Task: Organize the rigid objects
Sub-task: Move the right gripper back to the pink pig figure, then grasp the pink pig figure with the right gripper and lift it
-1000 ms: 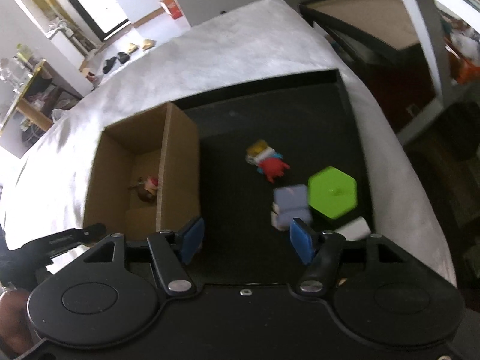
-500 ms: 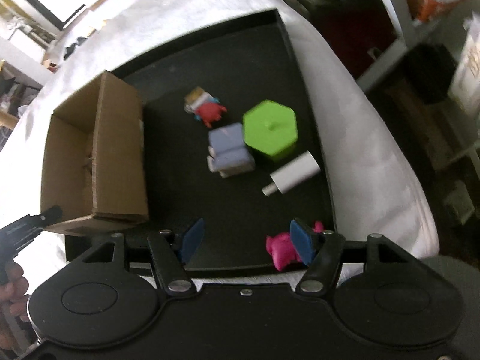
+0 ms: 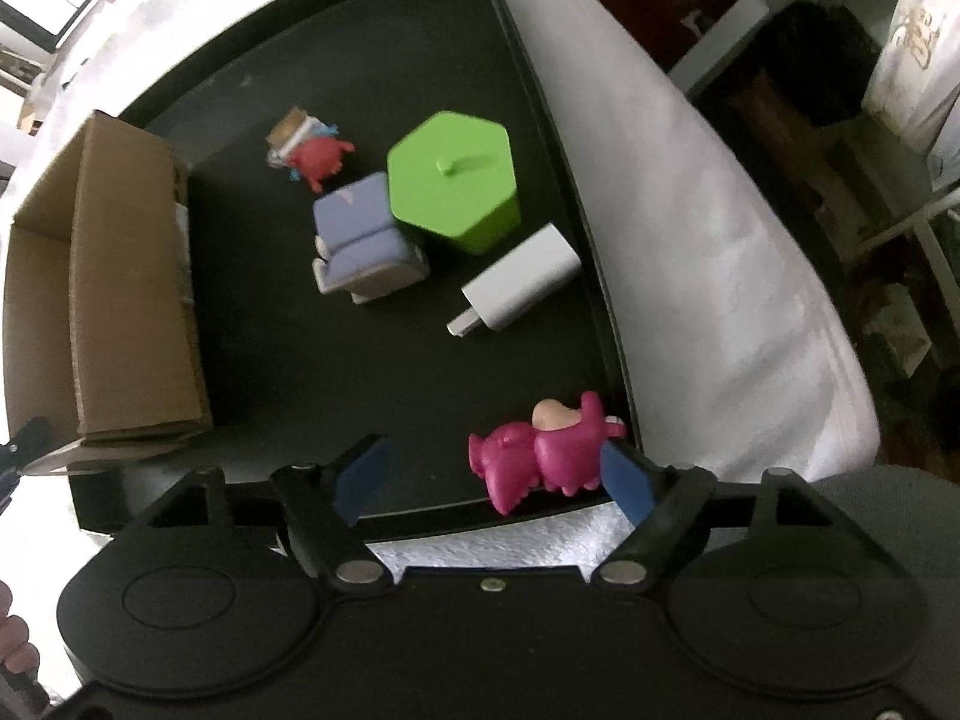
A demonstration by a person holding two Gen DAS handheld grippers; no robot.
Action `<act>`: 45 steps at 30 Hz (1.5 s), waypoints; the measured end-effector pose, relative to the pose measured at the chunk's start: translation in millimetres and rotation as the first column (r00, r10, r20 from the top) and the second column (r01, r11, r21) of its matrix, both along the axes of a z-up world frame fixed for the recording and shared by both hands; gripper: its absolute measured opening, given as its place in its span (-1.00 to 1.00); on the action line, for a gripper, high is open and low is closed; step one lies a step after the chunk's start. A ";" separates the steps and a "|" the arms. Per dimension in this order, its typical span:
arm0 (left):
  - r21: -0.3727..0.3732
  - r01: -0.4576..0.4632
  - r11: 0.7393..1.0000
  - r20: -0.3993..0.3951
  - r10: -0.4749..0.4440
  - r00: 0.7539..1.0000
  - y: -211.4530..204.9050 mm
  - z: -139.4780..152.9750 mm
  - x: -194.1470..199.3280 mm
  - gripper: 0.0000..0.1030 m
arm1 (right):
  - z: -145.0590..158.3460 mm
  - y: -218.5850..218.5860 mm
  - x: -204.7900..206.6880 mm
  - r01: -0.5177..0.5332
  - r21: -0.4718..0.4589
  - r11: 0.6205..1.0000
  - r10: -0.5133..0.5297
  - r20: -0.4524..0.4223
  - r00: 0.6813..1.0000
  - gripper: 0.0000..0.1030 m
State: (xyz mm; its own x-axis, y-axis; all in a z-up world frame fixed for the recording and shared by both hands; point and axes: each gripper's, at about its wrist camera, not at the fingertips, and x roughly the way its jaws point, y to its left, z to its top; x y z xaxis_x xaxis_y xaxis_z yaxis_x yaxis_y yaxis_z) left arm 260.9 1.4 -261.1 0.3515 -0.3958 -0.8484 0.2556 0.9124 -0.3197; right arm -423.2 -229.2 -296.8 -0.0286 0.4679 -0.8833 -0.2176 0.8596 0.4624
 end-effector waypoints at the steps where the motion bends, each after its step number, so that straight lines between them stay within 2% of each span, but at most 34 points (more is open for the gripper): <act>1: 0.000 -0.002 1.000 0.000 0.002 1.000 0.2 0.1 0.6 -0.67 | -3.7 0.7 0.8 0.005 -0.006 1.000 -0.005 -0.012 1.000 0.55; 7: -0.001 -0.007 1.000 0.001 0.007 1.000 0.0 -0.5 2.0 -0.67 | -26.7 8.8 0.9 0.013 -0.048 0.999 -0.016 -0.048 0.999 0.55; 11: -0.003 -0.005 1.000 0.003 0.005 1.000 0.8 -1.3 2.7 -0.67 | -39.0 13.7 -1.2 0.023 -0.056 0.998 -0.026 -0.058 0.998 0.48; 12: -0.003 -0.008 1.000 0.000 0.008 1.000 0.8 -1.5 2.7 -0.67 | -40.4 14.8 -1.9 0.024 -0.055 0.998 -0.027 -0.056 0.998 0.42; 16: 0.000 -0.011 1.000 -0.001 0.011 1.000 0.5 -1.5 3.0 -0.67 | -39.6 19.9 -6.1 0.013 -0.071 0.997 -0.014 -0.012 1.000 0.40; 17: 0.000 -0.013 1.000 -0.001 0.013 1.000 0.2 -1.4 3.0 -0.67 | -38.1 21.0 -7.3 0.005 -0.073 0.997 -0.005 0.003 1.000 0.28; 18: 0.001 -0.014 1.000 -0.002 0.014 1.000 0.2 -1.3 3.3 -0.67 | -35.3 22.1 -8.6 -0.007 -0.075 0.997 0.009 0.026 1.000 0.16; 27: 0.005 -0.021 1.000 -0.002 0.021 1.000 -1.3 -0.7 3.8 -0.68 | -13.7 14.7 -15.7 -0.047 0.011 0.999 0.046 0.091 0.995 0.15; 40: 0.013 -0.015 1.000 0.008 0.015 1.000 -1.5 -0.1 5.2 -0.68 | 39.5 17.8 -10.3 -0.079 0.100 0.992 0.060 0.181 0.982 0.15; 45: 0.014 -0.017 1.000 0.010 0.017 1.000 -2.0 0.1 5.1 -0.68 | 65.2 37.9 -7.0 -0.109 0.134 0.985 0.079 0.213 0.974 0.15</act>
State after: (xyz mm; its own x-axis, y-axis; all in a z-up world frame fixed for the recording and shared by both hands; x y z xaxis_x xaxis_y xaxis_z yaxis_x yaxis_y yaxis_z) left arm 266.0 -0.6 -261.0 0.3666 -0.3776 -0.8503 0.2430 0.9211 -0.3042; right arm -430.2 -191.2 -231.7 0.0972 0.5942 -0.7985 -0.3974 0.7587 0.5162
